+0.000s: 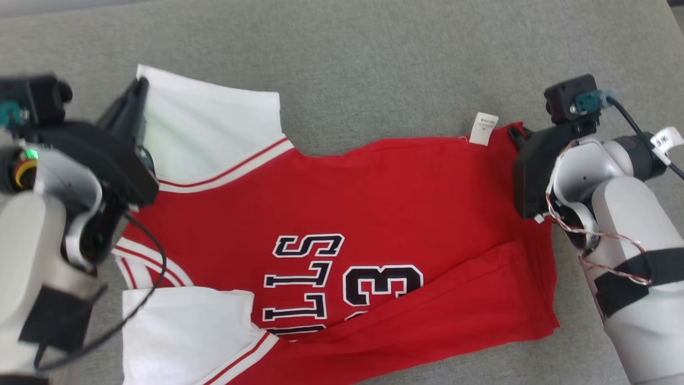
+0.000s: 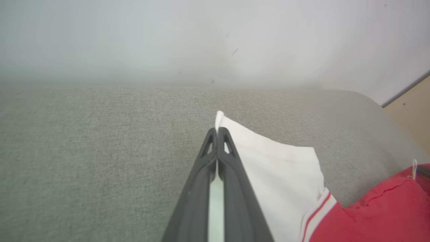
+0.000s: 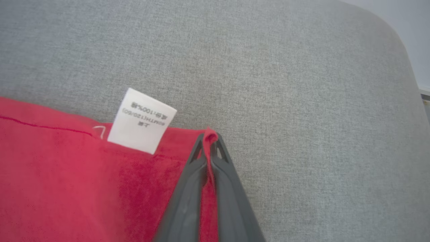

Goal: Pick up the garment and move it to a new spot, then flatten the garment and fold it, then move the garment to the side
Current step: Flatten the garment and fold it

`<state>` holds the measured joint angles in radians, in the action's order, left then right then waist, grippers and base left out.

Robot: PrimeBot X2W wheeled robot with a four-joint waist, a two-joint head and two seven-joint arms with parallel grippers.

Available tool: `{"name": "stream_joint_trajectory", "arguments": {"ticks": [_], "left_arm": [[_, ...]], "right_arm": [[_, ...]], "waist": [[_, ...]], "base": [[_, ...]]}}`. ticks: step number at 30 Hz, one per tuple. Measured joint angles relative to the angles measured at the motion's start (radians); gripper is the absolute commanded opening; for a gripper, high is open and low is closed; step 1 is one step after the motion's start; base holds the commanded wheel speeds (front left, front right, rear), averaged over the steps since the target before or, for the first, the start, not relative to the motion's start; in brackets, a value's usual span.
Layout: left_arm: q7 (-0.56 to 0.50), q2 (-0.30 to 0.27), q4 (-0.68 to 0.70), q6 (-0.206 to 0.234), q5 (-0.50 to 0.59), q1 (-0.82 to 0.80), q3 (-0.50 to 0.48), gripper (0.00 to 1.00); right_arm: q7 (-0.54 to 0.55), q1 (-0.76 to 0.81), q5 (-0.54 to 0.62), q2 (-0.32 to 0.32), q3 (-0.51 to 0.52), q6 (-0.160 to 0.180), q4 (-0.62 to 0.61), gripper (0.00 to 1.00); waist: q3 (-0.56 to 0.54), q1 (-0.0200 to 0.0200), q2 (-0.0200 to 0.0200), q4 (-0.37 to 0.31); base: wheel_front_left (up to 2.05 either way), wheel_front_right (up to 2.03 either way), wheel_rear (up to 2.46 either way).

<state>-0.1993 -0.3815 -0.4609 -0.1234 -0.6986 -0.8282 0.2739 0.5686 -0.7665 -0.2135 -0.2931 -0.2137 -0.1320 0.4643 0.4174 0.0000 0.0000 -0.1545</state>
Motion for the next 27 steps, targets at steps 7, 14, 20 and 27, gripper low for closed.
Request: {"name": "stream_joint_trajectory", "arguments": {"ticks": [7,14,20,27], "left_arm": [[0.005,-0.041,0.240,-0.002,-0.114,0.205,0.000,0.00],[0.046,-0.053,0.466,0.013,-0.185,0.510,-0.018,0.00],[0.103,-0.023,0.554,0.037,-0.219,0.712,-0.021,0.00],[0.128,0.013,0.571,0.043,-0.249,0.830,0.001,0.00]], "right_arm": [[-0.071,0.081,-0.022,-0.057,-0.040,0.000,-0.038,0.00],[-0.126,0.155,-0.034,-0.164,-0.160,0.000,-0.075,0.00],[-0.160,0.179,-0.047,-0.230,-0.223,0.000,-0.081,0.00],[-0.116,0.216,-0.087,-0.324,-0.335,0.000,-0.086,0.00]], "waist": [[-0.056,-0.0001,0.0000,0.037],[-0.132,-0.0003,-0.0001,0.077],[-0.169,-0.0002,-0.0003,0.119],[-0.201,-0.0002,-0.0002,0.163]], "base": [[0.00,0.00,0.00],[0.00,0.00,0.00],[0.00,0.00,0.00],[0.00,0.00,0.00]]}}
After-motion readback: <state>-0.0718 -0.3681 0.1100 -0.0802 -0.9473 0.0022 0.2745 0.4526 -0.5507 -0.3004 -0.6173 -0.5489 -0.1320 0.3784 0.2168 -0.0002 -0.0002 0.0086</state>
